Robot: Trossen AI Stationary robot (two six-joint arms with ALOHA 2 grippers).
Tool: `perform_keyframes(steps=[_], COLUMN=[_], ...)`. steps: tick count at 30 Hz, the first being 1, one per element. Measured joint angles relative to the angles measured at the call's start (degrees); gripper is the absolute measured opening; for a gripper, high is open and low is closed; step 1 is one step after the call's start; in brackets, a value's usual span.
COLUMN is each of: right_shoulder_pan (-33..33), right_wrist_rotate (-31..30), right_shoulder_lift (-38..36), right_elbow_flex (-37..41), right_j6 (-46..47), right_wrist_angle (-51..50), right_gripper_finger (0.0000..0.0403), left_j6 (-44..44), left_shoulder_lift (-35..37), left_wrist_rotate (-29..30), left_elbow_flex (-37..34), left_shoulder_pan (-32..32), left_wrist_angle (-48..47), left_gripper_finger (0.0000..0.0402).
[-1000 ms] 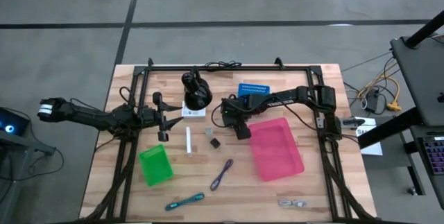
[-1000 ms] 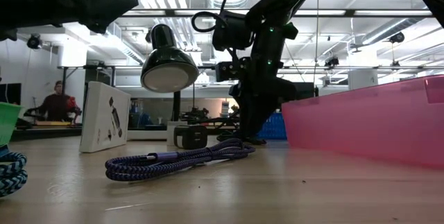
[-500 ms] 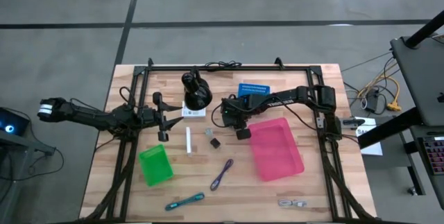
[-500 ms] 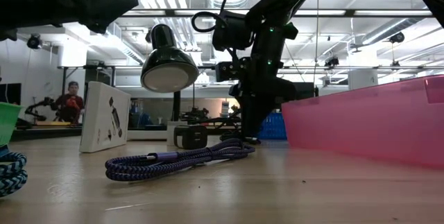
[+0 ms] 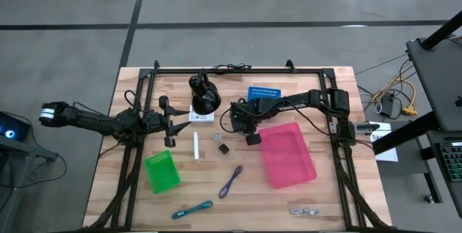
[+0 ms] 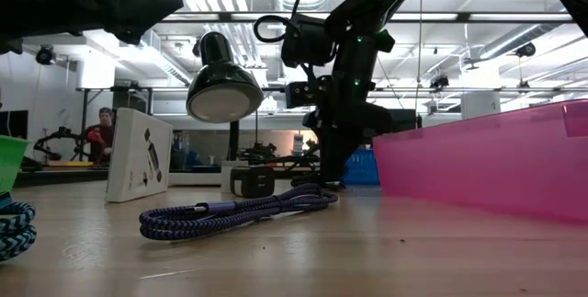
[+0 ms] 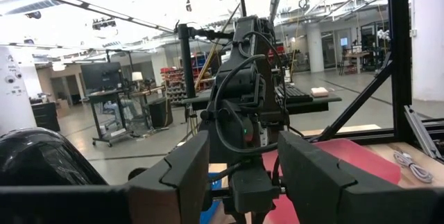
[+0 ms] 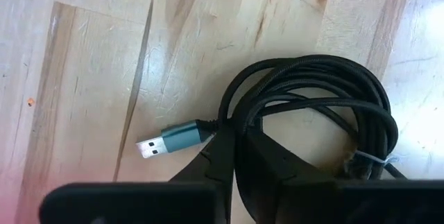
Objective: Pick and place items into bin
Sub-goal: Put the black charger cable into the pink bin
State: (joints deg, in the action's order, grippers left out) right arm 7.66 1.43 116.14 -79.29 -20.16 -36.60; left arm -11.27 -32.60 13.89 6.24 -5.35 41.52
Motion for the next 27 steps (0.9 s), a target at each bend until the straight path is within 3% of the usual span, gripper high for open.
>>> perform_keyframes(steps=[27], right_shoulder_pan=[-0.8], right_wrist_rotate=[0.0], right_shoulder_lift=[-4.5], right_elbow_flex=[0.0], right_j6=[2.2], right_wrist_angle=[-0.6], right_gripper_finger=[0.0009], left_j6=[0.0], left_shoulder_lift=[0.0], left_wrist_rotate=[0.0], left_elbow_flex=[0.0], left_shoulder_pan=[0.0], left_wrist_angle=[0.0], left_gripper_finger=[0.0157])
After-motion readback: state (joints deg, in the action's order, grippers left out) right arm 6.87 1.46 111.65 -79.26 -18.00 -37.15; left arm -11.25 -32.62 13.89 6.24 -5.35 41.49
